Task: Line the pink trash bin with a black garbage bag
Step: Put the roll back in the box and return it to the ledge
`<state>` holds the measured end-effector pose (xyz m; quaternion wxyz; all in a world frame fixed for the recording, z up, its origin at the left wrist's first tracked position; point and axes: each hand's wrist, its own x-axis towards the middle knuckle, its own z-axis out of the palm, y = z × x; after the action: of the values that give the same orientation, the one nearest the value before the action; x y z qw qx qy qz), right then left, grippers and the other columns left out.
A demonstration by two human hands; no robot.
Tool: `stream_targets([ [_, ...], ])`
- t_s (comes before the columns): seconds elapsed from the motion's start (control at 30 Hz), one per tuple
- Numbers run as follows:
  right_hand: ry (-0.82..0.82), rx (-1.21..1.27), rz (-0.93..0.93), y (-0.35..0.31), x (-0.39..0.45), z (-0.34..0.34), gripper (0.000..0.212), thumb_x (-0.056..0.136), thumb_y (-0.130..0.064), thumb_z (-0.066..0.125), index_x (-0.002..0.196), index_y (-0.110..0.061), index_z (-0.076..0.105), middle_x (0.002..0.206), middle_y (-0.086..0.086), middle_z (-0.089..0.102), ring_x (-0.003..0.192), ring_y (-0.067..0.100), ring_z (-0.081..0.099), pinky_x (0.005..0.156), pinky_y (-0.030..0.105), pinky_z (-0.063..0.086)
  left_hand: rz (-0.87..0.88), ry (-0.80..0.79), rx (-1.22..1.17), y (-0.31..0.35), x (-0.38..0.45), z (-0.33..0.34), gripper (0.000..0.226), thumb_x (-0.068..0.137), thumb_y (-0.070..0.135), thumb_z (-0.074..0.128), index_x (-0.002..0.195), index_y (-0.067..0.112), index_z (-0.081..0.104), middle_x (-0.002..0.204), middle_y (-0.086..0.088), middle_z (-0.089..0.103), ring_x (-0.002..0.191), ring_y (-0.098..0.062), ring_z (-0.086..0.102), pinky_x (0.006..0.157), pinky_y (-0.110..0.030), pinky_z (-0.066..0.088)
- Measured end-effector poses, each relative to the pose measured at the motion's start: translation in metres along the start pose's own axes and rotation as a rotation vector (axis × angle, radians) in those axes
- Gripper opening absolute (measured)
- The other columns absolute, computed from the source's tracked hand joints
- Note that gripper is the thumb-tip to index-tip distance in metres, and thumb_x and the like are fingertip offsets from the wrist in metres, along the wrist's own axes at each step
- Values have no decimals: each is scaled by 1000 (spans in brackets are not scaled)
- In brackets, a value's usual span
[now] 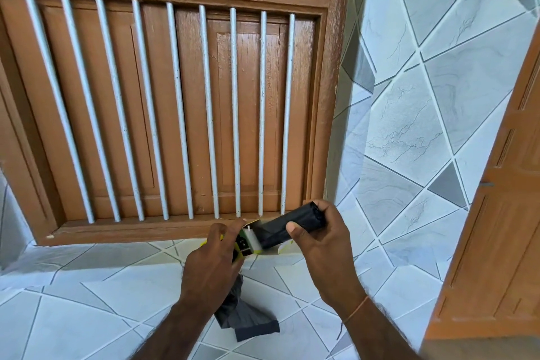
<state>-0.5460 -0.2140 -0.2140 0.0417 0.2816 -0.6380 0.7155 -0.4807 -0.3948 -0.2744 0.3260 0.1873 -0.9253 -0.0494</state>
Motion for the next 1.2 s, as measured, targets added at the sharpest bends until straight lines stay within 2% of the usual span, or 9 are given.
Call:
stream_targets([
  [0.07,20,-76,-46,0,0,2,38,77,-4,76,104,-22,56,96,-7,65,88,-6,62,74,4,47,16,26,-16,3,-1,-1,78,62,30,89,123,31,42,107,-7,65,54,-20,66,38,-27,52],
  [0.27,-5,-90,-18,5,1,10,42,78,-6,77,107,-25,54,97,-10,64,96,7,62,71,3,49,33,54,-47,14,-1,-1,75,61,31,90,120,30,44,107,-8,65,57,-21,67,38,-24,51],
  [0.43,-17,-207,-32,9,7,15,50,76,-16,80,109,-31,45,93,-19,61,86,-6,62,73,9,53,-59,30,-205,18,-2,3,72,73,33,82,125,37,33,122,-5,58,79,-24,70,55,-30,60],
  [0.63,-11,-163,-32,25,1,17,28,87,-36,64,111,-29,50,112,-11,61,107,4,60,84,15,53,-163,56,-332,27,-1,0,65,82,38,73,135,33,35,133,2,49,104,-19,64,75,-30,57],
  [0.73,28,-105,-48,28,-3,16,26,86,-37,65,107,-25,55,110,-3,63,107,11,60,78,13,53,-168,59,-358,25,-2,1,67,81,38,74,135,34,34,134,2,50,105,-21,64,76,-32,58],
  [0.8,-14,-46,-16,28,-5,16,35,81,-38,70,110,-26,54,110,-2,62,106,15,63,79,22,57,-178,49,-353,25,-1,2,67,82,38,73,136,33,35,136,2,49,109,-20,62,79,-32,57],
  [0.9,-78,22,33,28,-3,16,56,76,-18,79,123,-25,49,117,-7,60,108,11,62,78,20,57,-165,45,-342,27,0,2,66,83,38,72,137,34,35,137,3,49,109,-19,62,80,-30,57],
  [1.03,-104,45,45,29,1,14,51,76,-4,78,115,-28,55,117,3,63,102,6,64,72,17,55,-123,45,-300,26,0,1,64,84,38,70,137,35,34,136,3,49,104,-19,64,76,-28,57],
  [1.2,-181,-29,41,34,11,10,47,73,-22,82,109,-37,55,114,9,60,106,19,63,82,28,58,-51,57,-276,21,2,-1,67,81,37,74,130,43,28,131,2,52,96,-21,66,70,-29,59],
])
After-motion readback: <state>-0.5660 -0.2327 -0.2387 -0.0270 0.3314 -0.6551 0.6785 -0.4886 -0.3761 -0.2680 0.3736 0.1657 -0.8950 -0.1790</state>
